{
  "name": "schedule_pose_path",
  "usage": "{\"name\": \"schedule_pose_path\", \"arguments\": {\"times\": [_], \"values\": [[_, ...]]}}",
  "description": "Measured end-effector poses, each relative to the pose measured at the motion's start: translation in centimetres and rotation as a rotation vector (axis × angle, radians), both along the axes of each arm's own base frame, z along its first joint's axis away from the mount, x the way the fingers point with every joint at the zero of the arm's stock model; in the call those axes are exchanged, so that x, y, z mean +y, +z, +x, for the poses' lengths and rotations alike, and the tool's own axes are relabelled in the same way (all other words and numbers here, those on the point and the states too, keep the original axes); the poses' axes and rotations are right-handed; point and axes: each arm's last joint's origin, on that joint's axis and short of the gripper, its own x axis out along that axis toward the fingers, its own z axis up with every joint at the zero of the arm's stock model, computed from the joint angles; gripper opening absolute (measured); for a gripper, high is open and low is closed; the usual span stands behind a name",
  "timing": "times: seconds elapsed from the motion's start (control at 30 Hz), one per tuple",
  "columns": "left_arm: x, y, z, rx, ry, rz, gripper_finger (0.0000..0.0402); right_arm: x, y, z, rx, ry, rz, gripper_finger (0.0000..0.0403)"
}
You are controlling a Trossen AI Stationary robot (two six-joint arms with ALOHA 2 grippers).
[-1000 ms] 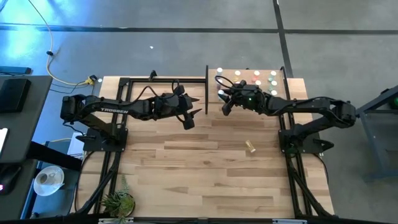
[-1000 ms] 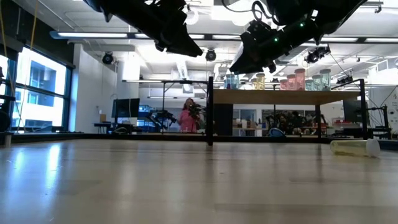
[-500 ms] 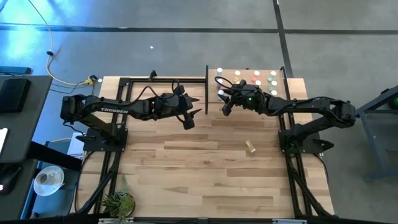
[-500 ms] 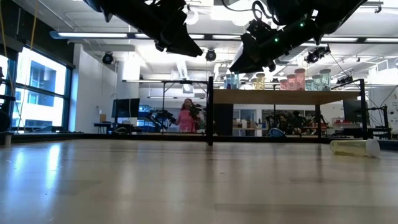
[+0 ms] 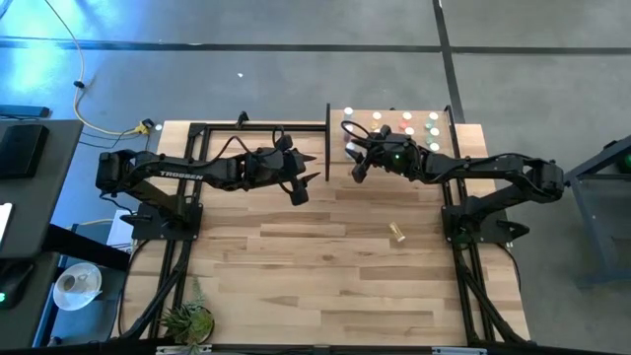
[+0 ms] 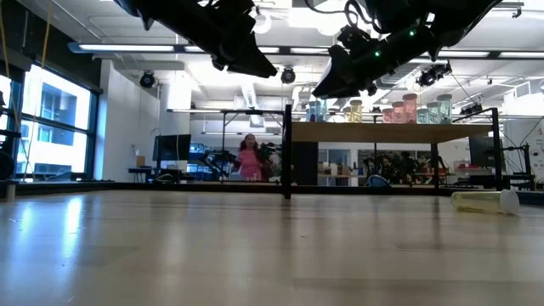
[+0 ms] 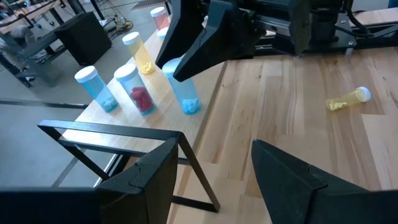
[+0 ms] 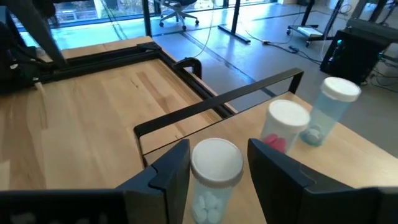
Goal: Pick and place medicine bottles onto shelf by color
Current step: Put the blue medicine bottle aligned with the other blue medicine bottle on the shelf, then put the yellow medicine bottle aligned with the other yellow medicine bottle on the shelf
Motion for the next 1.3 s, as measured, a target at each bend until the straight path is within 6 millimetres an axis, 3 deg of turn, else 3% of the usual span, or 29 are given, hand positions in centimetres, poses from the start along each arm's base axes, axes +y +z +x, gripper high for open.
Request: {"name": "schedule_pose_path", "arguments": {"times": [0.73,1.0,1.3], "values": [[-0.1,0.0,0.1,-0.005,-0.042,-0.017,0.0193,0.5,1.2,-0.4,-0.030,0.042,-0.049,0.0154],[-0.3,0.0,0.2,-0.013,-0.103,-0.045,0.0193,2.5,2.7,-1.5,-0.023,0.115,-0.081,0.0154],[-0.7,-0.4,1.4,-0.087,-0.328,-0.109,0.0193,5.2,4.3,-4.3,0.007,0.195,-0.049,0.0154]]}}
